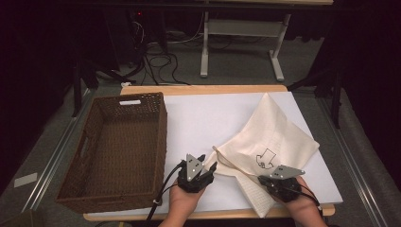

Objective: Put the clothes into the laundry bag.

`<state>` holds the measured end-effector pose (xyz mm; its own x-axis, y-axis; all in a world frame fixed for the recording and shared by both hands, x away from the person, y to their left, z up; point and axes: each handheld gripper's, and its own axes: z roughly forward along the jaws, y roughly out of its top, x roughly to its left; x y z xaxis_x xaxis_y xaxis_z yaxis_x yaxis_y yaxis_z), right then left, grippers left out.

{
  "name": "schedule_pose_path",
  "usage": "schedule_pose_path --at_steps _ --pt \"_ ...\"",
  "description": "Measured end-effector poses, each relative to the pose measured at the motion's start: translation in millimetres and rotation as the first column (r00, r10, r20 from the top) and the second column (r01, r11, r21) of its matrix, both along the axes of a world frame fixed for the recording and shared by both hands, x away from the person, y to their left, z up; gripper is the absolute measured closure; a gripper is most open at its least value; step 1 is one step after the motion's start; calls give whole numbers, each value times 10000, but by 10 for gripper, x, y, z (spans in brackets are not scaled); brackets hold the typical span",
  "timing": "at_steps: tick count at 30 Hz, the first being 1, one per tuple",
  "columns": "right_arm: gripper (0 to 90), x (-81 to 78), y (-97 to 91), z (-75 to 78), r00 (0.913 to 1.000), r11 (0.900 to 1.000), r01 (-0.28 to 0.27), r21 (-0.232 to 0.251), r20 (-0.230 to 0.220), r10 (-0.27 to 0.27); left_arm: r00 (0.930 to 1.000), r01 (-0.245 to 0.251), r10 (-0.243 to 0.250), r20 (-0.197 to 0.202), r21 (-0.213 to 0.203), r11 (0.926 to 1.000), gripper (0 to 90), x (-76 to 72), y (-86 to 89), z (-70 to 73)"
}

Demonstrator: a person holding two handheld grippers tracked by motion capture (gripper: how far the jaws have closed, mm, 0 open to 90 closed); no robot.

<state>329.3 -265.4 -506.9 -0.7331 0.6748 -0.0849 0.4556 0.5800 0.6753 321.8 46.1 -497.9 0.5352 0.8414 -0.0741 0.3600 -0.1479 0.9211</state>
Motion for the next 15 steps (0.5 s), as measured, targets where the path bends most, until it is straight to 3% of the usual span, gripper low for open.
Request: schedule_pose_path --at_steps 2,4,10,14,15 --pt "886 -8 -40 2 10000 10000 30 -28 38 -30 10000 -21 21 -4 37 10000 502 6 -5 -8" --pt "886 -20 -113 12 9999 9997 149 168 -67 -148 9999 -104 107 -85 358 9993 501 31 -9 -45" --pt "886 -22 -106 27 9999 9999 126 104 -43 -126 9982 -247 275 -530 522 9983 491 90 4 -111" --pt "887 -14 -108 29 9999 9998 128 162 3 -128 9971 -134 179 -737 614 9980 507 156 -27 -159" --pt "887 -13 -108 28 9999 9998 128 165 0 -128 9953 115 -52 -966 647 9978 531 229 -79 -185"
